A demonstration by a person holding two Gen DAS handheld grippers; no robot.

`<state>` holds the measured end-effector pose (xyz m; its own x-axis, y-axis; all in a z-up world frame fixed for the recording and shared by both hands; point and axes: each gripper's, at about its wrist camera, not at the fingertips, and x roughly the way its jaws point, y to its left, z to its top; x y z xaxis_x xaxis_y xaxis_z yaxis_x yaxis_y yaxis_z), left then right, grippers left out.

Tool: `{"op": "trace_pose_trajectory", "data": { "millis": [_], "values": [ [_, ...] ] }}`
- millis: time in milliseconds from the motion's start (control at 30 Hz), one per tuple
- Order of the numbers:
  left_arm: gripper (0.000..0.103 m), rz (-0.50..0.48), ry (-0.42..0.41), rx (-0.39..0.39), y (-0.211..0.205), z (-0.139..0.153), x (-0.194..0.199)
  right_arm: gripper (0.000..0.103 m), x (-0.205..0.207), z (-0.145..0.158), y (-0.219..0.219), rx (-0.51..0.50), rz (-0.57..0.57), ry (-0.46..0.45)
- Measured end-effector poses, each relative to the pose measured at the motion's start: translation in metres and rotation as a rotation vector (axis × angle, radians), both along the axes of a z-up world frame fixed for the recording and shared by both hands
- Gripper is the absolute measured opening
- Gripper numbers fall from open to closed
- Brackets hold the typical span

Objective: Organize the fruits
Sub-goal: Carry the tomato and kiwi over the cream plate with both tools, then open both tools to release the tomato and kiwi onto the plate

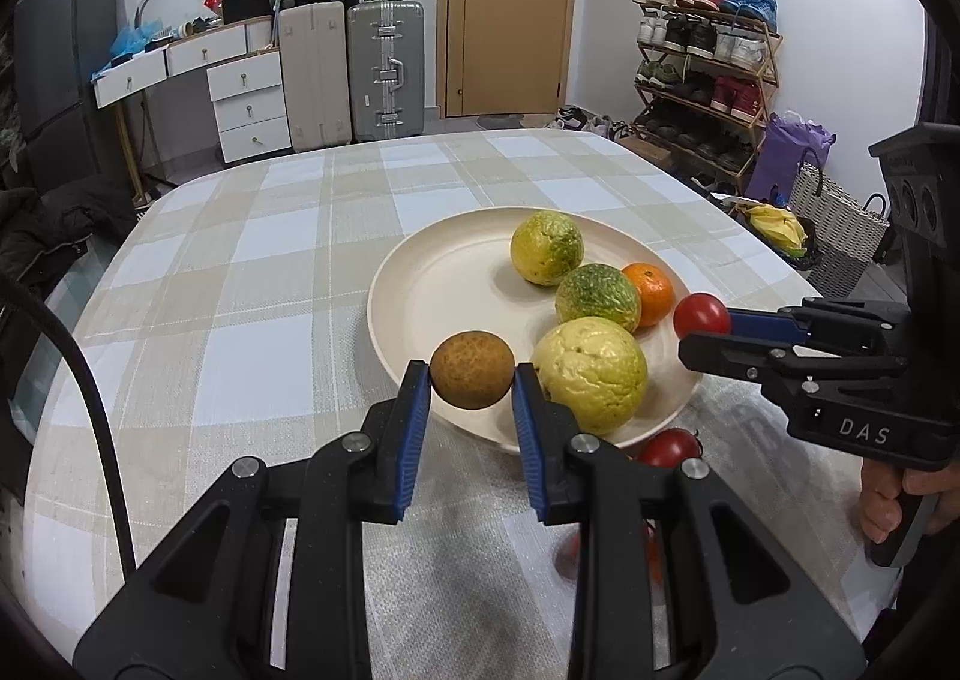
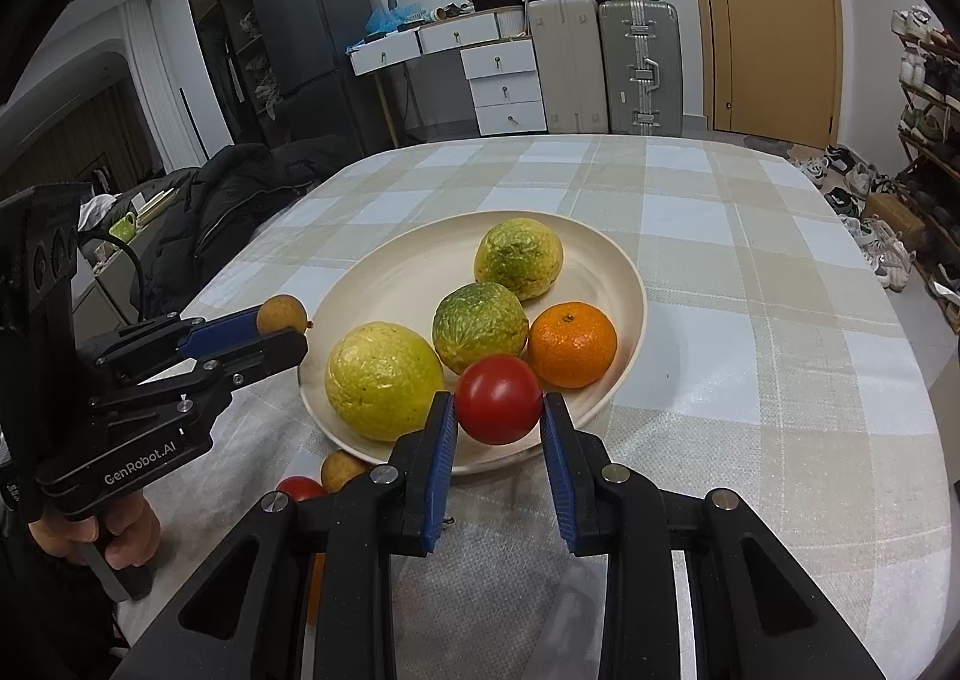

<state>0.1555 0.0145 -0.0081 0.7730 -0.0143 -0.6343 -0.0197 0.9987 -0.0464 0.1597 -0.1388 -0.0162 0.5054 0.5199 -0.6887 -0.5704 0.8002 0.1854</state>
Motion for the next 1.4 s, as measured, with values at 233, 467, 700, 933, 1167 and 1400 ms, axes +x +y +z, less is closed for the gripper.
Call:
{"op": "trace_pose_trajectory", "data": {
  "millis": [233, 467, 700, 933, 1167, 1400],
  "values": [
    [0.025, 0.009, 0.011, -0.004, 0.001, -0.005, 0.011, 0.029, 0.004, -0.003, 0.002, 0.002, 0.0, 0.005],
    [0.025, 0.015, 0.02, 0.001, 0.0, -0.01, 0.014, 0.029, 0.005, -0.003, 0.002, 0.005, -0.002, 0.006],
    [0.026, 0.034, 0.029, 0.006, 0.002, -0.013, 0.013, 0.039, 0.004, -0.001, -0.001, 0.003, -0.013, -0.002],
    [0.061, 0.05, 0.013, 0.025, 0.004, -0.01, -0.001, 0.075, -0.002, 0.006, -0.009, -0.013, -0.035, -0.029],
    [0.093, 0.046, -0.007, 0.007, 0.002, 0.002, -0.018, 0.102, -0.01, 0.014, -0.016, -0.009, -0.033, -0.04],
    [0.102, 0.032, -0.006, 0.048, -0.012, 0.008, -0.033, 0.103, -0.017, 0.013, -0.021, -0.046, -0.02, -0.047]
  ]
}}
